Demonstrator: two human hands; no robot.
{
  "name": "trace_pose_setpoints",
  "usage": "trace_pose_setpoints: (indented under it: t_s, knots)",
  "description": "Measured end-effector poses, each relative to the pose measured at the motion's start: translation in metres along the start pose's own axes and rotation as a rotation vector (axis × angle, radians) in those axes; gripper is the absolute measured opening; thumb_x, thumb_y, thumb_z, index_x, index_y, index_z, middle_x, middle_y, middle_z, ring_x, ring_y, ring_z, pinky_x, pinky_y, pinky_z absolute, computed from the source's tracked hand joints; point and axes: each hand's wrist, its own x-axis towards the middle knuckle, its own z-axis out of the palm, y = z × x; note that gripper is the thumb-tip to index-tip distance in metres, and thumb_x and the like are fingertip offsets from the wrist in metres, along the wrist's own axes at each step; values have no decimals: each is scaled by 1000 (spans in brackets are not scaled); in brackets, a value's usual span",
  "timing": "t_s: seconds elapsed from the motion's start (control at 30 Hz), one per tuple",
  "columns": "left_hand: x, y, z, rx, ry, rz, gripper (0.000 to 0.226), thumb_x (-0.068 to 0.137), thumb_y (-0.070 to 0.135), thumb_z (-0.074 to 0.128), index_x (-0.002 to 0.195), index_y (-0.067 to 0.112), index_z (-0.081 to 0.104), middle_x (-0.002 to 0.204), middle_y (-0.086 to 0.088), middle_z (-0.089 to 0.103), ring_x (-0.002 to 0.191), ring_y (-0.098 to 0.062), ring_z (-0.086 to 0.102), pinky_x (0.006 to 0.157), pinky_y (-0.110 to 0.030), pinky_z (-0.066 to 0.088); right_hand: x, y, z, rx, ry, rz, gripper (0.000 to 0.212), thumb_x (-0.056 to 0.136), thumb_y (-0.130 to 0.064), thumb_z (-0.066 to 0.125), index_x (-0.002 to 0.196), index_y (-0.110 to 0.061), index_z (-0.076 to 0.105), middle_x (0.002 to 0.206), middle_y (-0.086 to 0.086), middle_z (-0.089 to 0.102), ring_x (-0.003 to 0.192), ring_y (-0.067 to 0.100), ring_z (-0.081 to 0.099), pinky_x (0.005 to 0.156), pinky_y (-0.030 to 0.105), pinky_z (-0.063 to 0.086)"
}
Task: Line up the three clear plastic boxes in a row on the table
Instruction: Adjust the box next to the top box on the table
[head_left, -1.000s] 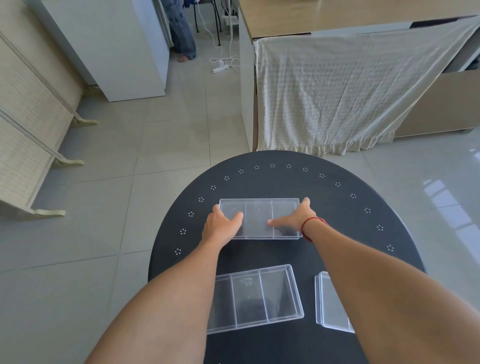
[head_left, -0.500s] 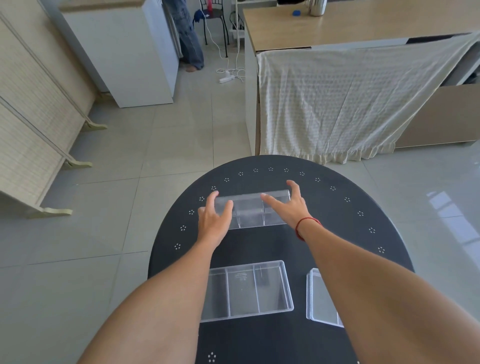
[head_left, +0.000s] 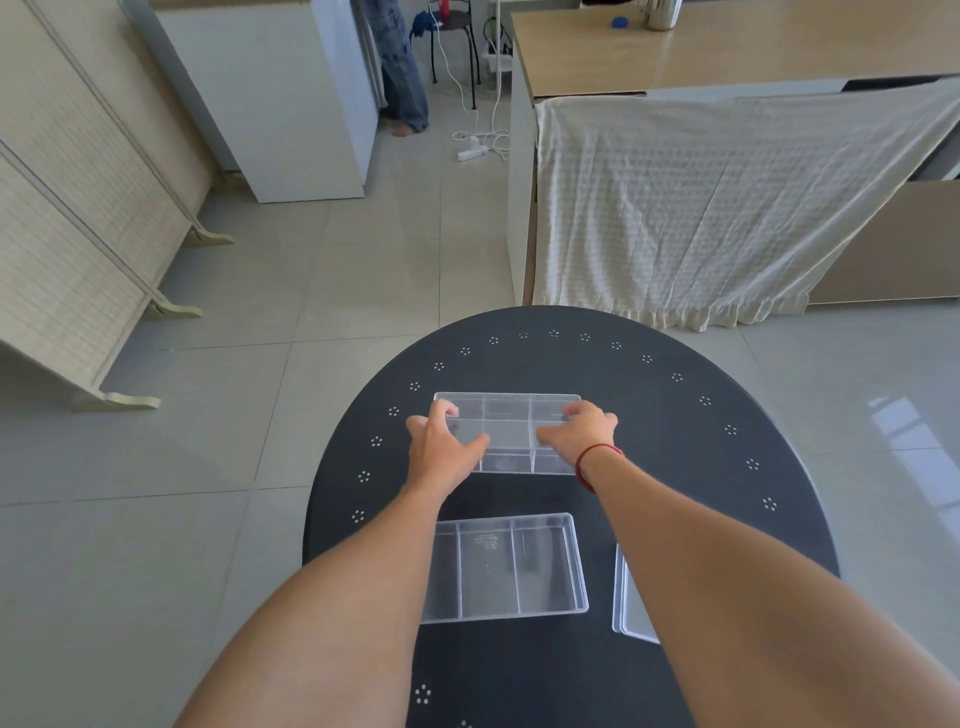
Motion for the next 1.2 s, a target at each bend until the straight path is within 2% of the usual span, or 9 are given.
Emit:
trace_pose_setpoints:
  t_s: [0.1,0.17,0.23,0.3,0.4,0.5,0.67,0.9,1.2]
  knots:
    - [3,-4,1,60,-36,-12,43,80,38,70,115,30,47,115,0,31,85,-20,55,70,-31,48,-2,3,6,-71,-26,14,58,83,-11,66,137,-9,46,140,13,30,92,32,64,83,30,49]
    - [6,-7,3,102,-40,-7,45,82,35,70,120,26,49,120,-4,33,92,-22,54,76,-32,50,-1,5,10,-149,-27,-8,52,85,-5,62,135,-9,47,137,14,32,102,37,64,90,37,53]
    - [9,-6,4,165,-1,6,47,83,37,69,124,26,49,126,-6,37,99,-24,55,79,-34,50,1,3,13,-211,31,-75,47,84,-2,59,130,-9,52,138,14,33,112,36,58,91,38,52]
    - [15,0,4,297,77,76,50,84,39,69,129,25,51,134,-7,39,115,-26,49,87,-37,47,5,-1,17,-301,88,-185,42,84,3,57,125,-7,59,143,13,35,125,33,47,94,39,49]
    - [26,9,4,408,100,227,39,88,32,65,124,20,59,140,-6,43,126,-24,43,93,-36,42,12,-11,25,-448,23,-293,43,88,4,51,128,-9,59,144,10,39,134,29,40,98,39,47]
    - [41,12,5,412,70,256,33,94,30,57,125,18,59,145,-4,42,131,-22,39,93,-38,44,25,-17,30,-468,-17,-314,45,91,-8,51,135,-13,52,155,5,28,144,24,30,102,37,45]
    - [72,21,4,421,76,287,39,94,33,55,130,18,55,150,-6,37,136,-22,34,96,-41,45,52,-36,32,-507,-17,-340,52,93,-15,47,145,-18,40,160,3,20,148,22,24,107,39,44]
    - [112,41,4,436,70,302,35,97,27,49,130,16,56,149,-7,39,137,-24,34,96,-43,45,88,-67,27,-583,-17,-292,50,93,-13,46,143,-17,42,159,5,24,149,22,19,106,44,43]
    - [140,51,8,446,69,333,34,98,26,47,129,16,55,151,-8,37,137,-23,33,92,-42,46,113,-75,27,-522,25,-298,57,95,-19,43,150,-23,32,165,1,12,154,19,8,114,43,34]
